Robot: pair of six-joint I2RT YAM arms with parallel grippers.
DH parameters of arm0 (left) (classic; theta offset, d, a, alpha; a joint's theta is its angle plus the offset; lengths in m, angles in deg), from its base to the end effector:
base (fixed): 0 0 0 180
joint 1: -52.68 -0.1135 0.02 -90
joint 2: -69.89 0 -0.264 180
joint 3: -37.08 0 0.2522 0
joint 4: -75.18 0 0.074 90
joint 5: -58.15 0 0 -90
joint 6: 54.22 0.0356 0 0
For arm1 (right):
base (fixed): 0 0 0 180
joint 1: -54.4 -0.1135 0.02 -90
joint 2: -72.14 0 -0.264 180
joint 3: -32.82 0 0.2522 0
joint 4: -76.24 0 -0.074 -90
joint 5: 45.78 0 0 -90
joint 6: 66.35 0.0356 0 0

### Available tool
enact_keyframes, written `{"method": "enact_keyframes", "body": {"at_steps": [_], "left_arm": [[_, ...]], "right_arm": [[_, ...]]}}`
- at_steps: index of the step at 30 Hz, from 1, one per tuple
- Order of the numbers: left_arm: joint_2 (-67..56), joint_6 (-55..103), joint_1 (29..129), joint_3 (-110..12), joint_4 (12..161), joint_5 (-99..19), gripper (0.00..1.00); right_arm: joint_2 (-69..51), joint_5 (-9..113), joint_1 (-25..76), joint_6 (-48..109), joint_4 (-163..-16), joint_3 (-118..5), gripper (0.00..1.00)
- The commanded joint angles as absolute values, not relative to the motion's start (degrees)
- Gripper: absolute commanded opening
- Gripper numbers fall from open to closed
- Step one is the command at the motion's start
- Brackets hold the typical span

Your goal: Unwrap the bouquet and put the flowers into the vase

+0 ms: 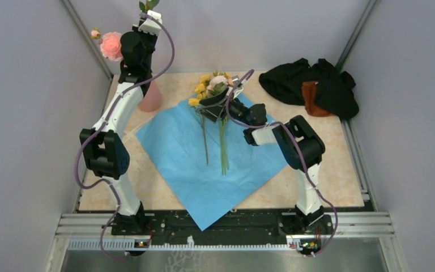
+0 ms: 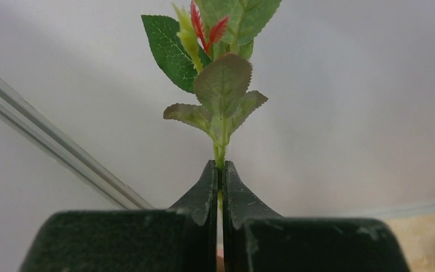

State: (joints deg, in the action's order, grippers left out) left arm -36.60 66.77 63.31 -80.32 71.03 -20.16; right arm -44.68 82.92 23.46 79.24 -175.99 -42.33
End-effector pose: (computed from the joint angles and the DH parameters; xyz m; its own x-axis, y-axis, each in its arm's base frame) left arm 0.4413 -0.0755 0.4427 0.2129 0.4731 -0.8549 -0.1415 0.8807 0.4521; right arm 0.3446 0.2325 0.2332 -0.4656 0.4716 -0.7489 -0.8475 0.0062 0.5308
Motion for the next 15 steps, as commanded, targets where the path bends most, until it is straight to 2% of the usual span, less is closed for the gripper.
{"method": "enact_keyframes", "body": {"at_steps": [1,15], "left_arm": [[-33.6,63.1,61.7,-75.1,65.8,-19.0,0.0],[-31.1,56.4,58.1,-62.4,61.7,-18.2,0.0]], "right_arm": [[-45.0,83.1,23.9,79.7,-182.2,-43.0,0.98],[-48.1,83.1,23.9,81.0,-183.0,-43.9,0.98]]}}
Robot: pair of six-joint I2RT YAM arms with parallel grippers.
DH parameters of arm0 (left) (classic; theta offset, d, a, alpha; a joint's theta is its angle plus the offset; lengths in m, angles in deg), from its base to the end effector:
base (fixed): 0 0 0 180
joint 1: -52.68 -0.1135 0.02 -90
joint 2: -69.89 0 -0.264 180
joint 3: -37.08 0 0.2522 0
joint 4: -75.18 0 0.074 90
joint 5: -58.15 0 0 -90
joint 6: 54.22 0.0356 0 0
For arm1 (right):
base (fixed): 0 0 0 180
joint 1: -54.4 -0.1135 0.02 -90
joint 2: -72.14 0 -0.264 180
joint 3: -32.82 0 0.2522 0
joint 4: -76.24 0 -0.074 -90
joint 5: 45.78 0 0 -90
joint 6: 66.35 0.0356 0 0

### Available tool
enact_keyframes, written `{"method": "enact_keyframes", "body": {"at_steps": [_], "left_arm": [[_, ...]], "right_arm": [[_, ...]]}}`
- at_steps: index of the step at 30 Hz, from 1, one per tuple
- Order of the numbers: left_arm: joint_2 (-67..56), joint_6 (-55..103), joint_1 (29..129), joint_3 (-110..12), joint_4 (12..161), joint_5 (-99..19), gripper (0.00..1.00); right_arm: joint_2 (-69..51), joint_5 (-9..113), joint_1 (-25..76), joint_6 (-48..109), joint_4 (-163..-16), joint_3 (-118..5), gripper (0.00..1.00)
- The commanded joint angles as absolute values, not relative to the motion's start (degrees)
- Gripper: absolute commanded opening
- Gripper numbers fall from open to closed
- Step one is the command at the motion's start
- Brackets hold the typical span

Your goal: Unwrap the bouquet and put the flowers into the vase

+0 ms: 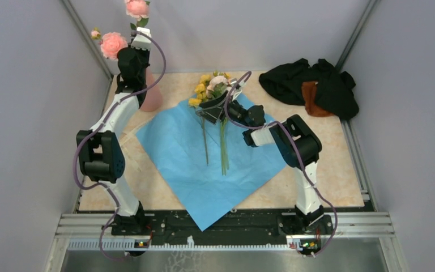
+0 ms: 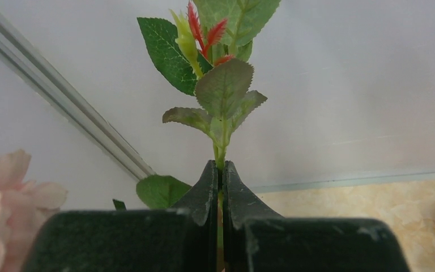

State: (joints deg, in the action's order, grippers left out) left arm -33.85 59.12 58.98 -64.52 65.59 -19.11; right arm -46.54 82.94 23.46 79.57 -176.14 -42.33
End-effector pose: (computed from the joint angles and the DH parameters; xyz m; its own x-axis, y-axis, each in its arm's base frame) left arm 0.4407 -0.0408 0.3746 0.0746 0.3805 -0.9217 -0.1523 0.9178 0.3666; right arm 0.3477 0.2344 0.2205 -0.4896 0.4600 -0.7408 -0.8309 0.0117 0.5563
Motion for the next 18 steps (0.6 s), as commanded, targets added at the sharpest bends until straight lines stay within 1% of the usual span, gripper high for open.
{"method": "enact_keyframes", "body": {"at_steps": [1,3,4,5,6,7,8,9,10,11,18], "left_arm": [[-30.9,56.3,58.0,-61.4,61.4,-18.0,0.0],[-30.3,55.7,58.0,-59.6,60.3,-16.8,0.01],[-30.0,55.3,58.0,-59.0,59.6,-16.1,0.12],[-29.8,54.8,58.0,-58.4,59.3,-15.4,0.33],[-29.5,54.3,58.0,-58.0,58.8,-15.3,0.56],[-29.3,53.9,58.0,-57.7,58.5,-15.1,0.7],[-28.9,53.3,58.0,-57.6,58.4,-15.3,0.82],[-28.5,52.7,58.0,-57.6,58.4,-15.8,0.89],[-28.2,52.2,58.0,-57.7,58.5,-16.3,0.94],[-27.8,51.7,58.0,-58.1,58.9,-16.6,0.95],[-24.9,48.8,58.4,-61.4,62.5,-19.0,0.96]], "right_arm": [[-48.4,83.1,23.9,81.3,-183.4,-44.0,0.98],[-48.7,83.1,23.9,81.5,-183.6,-44.2,0.98],[-48.8,83.1,23.9,81.5,-183.6,-44.2,0.98],[-48.9,83.1,23.9,81.5,-183.5,-44.2,0.98],[-48.9,83.1,23.9,81.5,-183.2,-44.3,0.98],[-48.9,83.2,23.9,81.4,-182.9,-44.4,0.98],[-49.0,83.2,23.9,81.3,-182.7,-44.5,0.99],[-49.1,83.2,23.9,81.2,-182.6,-44.5,0.98],[-49.2,83.4,23.9,81.2,-182.5,-44.6,0.98],[-49.3,83.5,23.9,81.2,-182.4,-44.8,0.98],[-50.3,83.4,23.9,81.5,-182.6,-45.2,0.98]]}}
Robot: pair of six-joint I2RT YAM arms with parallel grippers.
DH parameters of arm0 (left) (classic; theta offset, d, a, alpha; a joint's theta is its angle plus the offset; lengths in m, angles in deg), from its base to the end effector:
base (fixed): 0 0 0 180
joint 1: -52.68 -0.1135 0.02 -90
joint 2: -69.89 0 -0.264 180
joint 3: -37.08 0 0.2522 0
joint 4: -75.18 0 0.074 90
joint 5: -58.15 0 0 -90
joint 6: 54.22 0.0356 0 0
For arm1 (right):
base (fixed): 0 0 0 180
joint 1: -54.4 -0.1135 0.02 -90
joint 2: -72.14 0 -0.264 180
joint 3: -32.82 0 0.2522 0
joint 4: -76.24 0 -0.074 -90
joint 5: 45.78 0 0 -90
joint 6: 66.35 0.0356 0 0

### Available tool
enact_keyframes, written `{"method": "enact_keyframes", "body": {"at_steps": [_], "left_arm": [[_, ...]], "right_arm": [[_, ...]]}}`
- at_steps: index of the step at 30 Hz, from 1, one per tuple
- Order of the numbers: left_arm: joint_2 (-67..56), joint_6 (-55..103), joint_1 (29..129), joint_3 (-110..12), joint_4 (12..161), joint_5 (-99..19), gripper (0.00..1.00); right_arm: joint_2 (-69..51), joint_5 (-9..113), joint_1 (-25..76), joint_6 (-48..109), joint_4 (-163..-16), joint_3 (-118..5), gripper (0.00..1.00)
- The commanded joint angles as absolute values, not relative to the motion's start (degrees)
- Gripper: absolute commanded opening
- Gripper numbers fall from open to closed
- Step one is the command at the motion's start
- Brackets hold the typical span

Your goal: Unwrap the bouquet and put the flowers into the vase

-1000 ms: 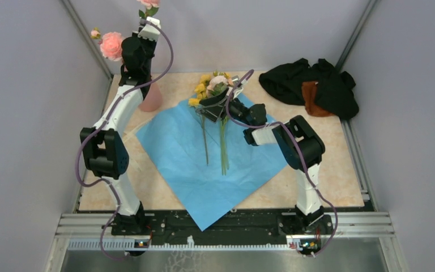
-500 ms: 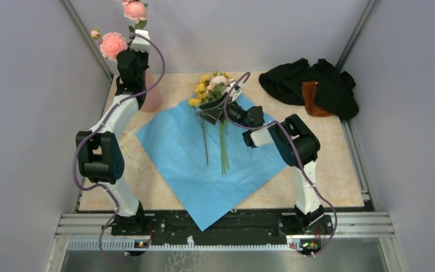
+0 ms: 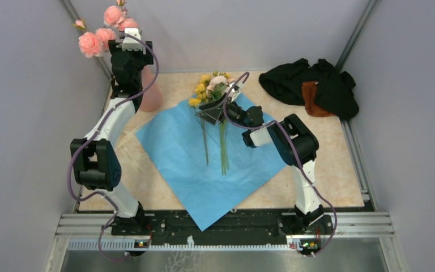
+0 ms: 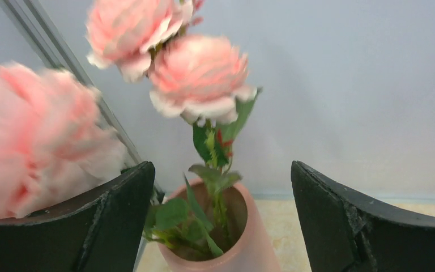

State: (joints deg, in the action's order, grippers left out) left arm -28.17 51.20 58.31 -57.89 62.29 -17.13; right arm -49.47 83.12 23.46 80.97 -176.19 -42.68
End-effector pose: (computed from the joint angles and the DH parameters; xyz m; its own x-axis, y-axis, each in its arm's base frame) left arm 0.4146 -0.0318 0.3798 0.1223 0.2464 -0.9614 -0.1938 0.9560 0.2203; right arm 0.3525 0.2374 0.2017 -0.5378 0.4413 -0.7183 -0.7968 0.0123 0.6041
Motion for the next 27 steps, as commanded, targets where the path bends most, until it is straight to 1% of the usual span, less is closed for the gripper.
{"method": "enact_keyframes", "body": {"at_steps": [1,10,18,21,27], "left_arm": [[-24.6,48.8,58.4,-61.9,63.1,-19.6,0.96],[-22.1,46.7,58.5,-69.7,71.3,-25.2,0.94],[-18.3,42.2,59.1,-72.2,75.8,-31.5,0.93],[-17.1,40.3,59.4,-72.8,77.0,-35.1,0.93],[-17.5,38.5,59.7,-77.2,80.5,-40.0,0.94]], "right_arm": [[-50.5,83.5,23.9,81.5,-182.6,-45.3,0.99],[-51.8,83.3,23.9,82.5,-183.8,-45.3,0.98],[-50.0,83.1,23.9,80.9,-182.2,-44.1,0.99],[-48.0,83.2,23.9,77.4,-177.2,-44.0,0.99],[-41.9,80.8,23.9,66.7,-160.5,-43.7,0.98]]}}
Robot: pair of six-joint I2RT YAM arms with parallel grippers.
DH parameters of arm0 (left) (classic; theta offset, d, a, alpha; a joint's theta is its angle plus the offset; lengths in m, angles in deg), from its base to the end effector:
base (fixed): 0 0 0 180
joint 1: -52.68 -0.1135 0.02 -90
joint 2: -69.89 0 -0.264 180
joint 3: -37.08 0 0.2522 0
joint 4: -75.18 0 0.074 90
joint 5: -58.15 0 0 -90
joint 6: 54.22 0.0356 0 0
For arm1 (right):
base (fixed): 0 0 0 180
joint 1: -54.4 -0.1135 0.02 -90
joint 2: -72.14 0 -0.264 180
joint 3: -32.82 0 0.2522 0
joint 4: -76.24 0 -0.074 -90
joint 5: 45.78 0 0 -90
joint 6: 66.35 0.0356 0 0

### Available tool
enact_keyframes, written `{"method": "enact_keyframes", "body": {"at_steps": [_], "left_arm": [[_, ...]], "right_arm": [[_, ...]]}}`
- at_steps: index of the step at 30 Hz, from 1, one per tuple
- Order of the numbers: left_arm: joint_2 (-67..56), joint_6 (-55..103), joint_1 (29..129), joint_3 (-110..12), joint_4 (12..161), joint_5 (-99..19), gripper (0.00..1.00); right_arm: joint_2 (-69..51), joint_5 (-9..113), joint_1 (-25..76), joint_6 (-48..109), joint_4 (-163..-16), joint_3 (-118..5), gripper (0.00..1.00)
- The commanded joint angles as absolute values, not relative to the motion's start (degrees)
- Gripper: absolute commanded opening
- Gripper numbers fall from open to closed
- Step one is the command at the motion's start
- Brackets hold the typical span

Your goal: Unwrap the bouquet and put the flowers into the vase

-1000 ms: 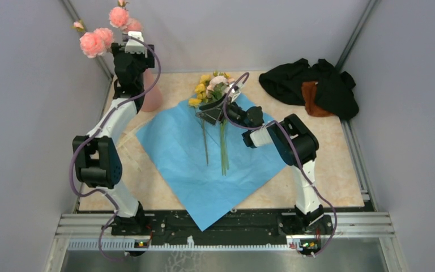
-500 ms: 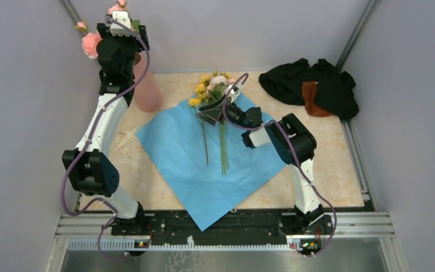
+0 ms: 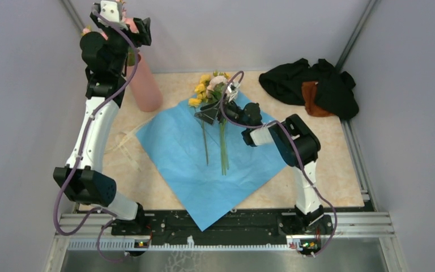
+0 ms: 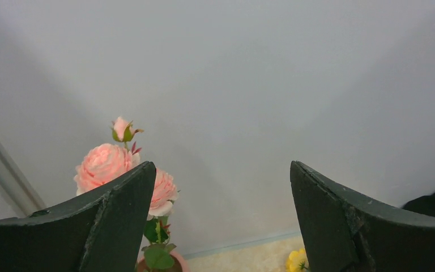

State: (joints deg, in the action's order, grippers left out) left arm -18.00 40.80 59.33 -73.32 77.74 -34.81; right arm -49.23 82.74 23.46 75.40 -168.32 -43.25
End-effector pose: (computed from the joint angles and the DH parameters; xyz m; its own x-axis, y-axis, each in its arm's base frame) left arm 0.3437 -0.0419 0.5113 0.3519 0.0469 -0.9348 0.1336 0.9860 0.0998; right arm 0.3583 0.2406 0.1932 -0.5368 0.3946 -0.7458 -0.7834 0.0951 0.6142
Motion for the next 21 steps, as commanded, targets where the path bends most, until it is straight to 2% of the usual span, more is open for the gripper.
{"method": "enact_keyframes", "body": {"at_steps": [1,8,11,14,17,21], "left_arm": [[-17.6,38.4,59.7,-77.8,81.0,-40.7,0.94],[-17.6,31.2,61.6,-78.6,85.9,-47.9,0.93],[-16.2,28.5,66.4,-72.8,88.1,-43.3,0.94],[-13.7,28.7,72.5,-63.5,88.1,-35.4,0.95],[-12.7,23.5,74.8,-56.3,88.7,-37.1,0.94],[-12.7,19.0,76.8,-50.7,94.9,-36.2,0.91]], "right_arm": [[-40.8,80.1,23.9,64.7,-157.3,-43.6,0.98],[-33.7,70.0,23.8,48.7,-127.9,-47.6,0.99],[-30.8,63.4,23.8,43.0,-114.0,-50.7,0.98],[-27.9,58.5,23.8,39.3,-105.1,-52.4,0.95],[-24.4,55.2,23.9,37.2,-100.2,-52.1,0.87],[-19.7,51.7,24.0,36.6,-96.4,-50.5,0.87]]}}
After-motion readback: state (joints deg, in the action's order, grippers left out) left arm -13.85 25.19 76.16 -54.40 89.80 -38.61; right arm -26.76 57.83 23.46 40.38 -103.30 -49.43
